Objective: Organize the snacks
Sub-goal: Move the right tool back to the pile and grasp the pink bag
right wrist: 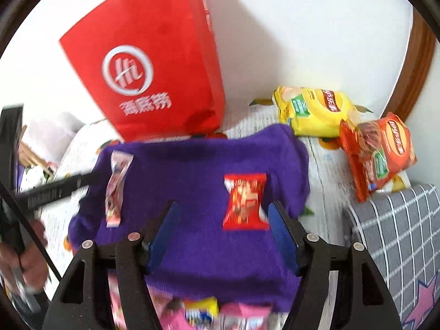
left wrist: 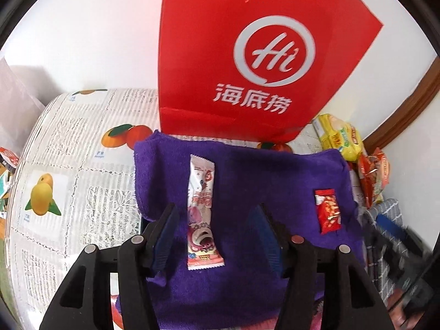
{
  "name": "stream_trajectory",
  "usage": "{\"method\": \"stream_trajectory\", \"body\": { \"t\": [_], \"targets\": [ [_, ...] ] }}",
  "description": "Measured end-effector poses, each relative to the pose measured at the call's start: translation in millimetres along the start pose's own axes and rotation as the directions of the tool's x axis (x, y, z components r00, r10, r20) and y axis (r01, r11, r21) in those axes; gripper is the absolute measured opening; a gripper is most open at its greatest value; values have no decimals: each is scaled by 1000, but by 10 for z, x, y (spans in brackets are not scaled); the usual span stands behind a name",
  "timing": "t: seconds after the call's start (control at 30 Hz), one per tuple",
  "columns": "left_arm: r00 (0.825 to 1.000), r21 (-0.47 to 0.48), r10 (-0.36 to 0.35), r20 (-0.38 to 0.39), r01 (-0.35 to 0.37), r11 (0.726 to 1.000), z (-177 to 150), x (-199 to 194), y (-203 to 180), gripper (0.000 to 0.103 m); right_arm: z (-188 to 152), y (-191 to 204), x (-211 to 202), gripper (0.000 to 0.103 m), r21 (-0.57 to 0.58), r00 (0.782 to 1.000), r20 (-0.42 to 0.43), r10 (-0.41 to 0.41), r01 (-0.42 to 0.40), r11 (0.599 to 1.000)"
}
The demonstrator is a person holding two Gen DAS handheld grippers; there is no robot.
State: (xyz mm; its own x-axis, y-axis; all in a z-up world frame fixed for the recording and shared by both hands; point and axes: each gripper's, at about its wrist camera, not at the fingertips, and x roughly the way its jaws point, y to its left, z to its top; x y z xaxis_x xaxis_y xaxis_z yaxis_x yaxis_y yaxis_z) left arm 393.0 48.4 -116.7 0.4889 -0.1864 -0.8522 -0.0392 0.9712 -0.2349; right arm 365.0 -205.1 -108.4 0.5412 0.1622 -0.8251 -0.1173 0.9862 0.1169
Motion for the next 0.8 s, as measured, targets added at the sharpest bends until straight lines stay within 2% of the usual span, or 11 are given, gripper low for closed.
{"method": "stream_trajectory", "body": {
  "t": [0.17,0.3,0.4,0.5,0.8],
  "targets": [
    [999,29,-27,17,27,999,-41,-168,-125,59,-442,-18,-190,72,-51,998,-16,-55,54,997],
    [999,57,-36,22,34,998,-96,-285,-256,60,-768,-94,-320,74,-54,998,-37,-59,57,997],
    [999,83,-47,21,45,996,-156,-385,-330,60,-981,-77,-420,74,-119,996,-43,-84,78,990],
    [998,97,-48,37,45,994,-223,-508,-384,60,-1136,-21,-507,74,-188,991,-27,-133,126,974],
    [996,99,-77,48,72,992,-253,-629,-413,61,-1257,278,-460,74,-358,985,22,-169,166,919]
  ]
}}
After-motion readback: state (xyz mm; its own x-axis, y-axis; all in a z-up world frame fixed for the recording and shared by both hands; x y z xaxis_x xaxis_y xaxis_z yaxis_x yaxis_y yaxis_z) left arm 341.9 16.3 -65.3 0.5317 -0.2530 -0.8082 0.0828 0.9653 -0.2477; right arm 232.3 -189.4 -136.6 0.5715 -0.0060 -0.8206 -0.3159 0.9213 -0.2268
